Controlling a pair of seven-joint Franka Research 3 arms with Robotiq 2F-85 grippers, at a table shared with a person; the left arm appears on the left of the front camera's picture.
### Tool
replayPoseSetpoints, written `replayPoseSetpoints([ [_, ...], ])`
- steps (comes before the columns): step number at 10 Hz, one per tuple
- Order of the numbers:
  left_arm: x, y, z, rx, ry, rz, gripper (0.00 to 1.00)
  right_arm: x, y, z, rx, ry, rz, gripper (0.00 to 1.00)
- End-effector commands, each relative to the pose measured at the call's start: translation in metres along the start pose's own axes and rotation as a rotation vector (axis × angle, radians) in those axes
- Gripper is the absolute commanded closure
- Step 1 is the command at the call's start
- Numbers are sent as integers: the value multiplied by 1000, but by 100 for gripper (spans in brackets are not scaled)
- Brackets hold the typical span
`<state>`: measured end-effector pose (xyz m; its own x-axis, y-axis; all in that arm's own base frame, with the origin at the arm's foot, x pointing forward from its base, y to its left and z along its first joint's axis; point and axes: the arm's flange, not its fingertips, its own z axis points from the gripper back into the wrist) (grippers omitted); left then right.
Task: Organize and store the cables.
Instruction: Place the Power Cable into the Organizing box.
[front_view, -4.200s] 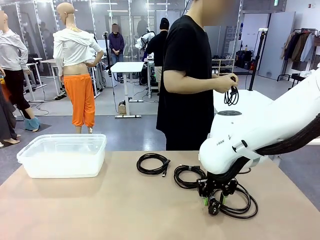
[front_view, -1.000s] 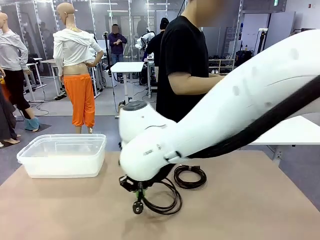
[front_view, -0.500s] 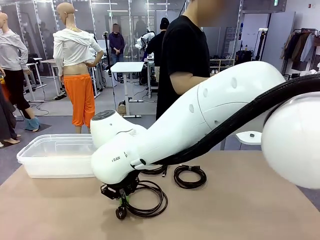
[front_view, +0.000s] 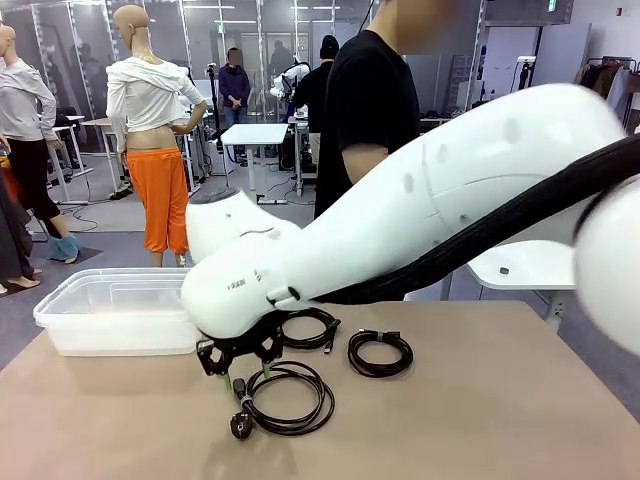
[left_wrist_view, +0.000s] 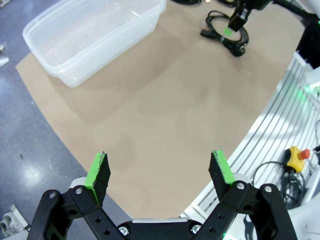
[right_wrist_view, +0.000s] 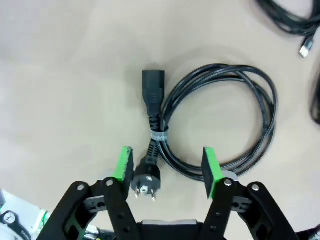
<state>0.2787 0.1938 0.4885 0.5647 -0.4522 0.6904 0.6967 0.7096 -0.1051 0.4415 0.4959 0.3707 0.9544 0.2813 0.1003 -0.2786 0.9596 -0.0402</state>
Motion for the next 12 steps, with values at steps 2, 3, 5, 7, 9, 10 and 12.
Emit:
replayPoseSetpoints([
  [2,-2,0,2,-11,0,-15,0,-27,-88,35,179,-103,147,3],
  [3,-2,0,2,-11,0,-15,0,-31,-117,43,238,-126,160,0],
  [5,-2,0,2,-11,0,-15,0,-48,-161,53,276,-166,234,0],
  [7,-2,0,2,-11,0,-15,0,-73,-216,70,381,-233,286,0],
  [9,26,-18,-15,-44,-5,-18,0,-98,-265,74,499,-264,358,0],
  [10,54,-40,-27,-76,10,-68,0,-112,-283,74,497,-288,378,0],
  [12,106,-83,-52,-122,138,-112,0,-147,-321,75,494,-336,413,0],
])
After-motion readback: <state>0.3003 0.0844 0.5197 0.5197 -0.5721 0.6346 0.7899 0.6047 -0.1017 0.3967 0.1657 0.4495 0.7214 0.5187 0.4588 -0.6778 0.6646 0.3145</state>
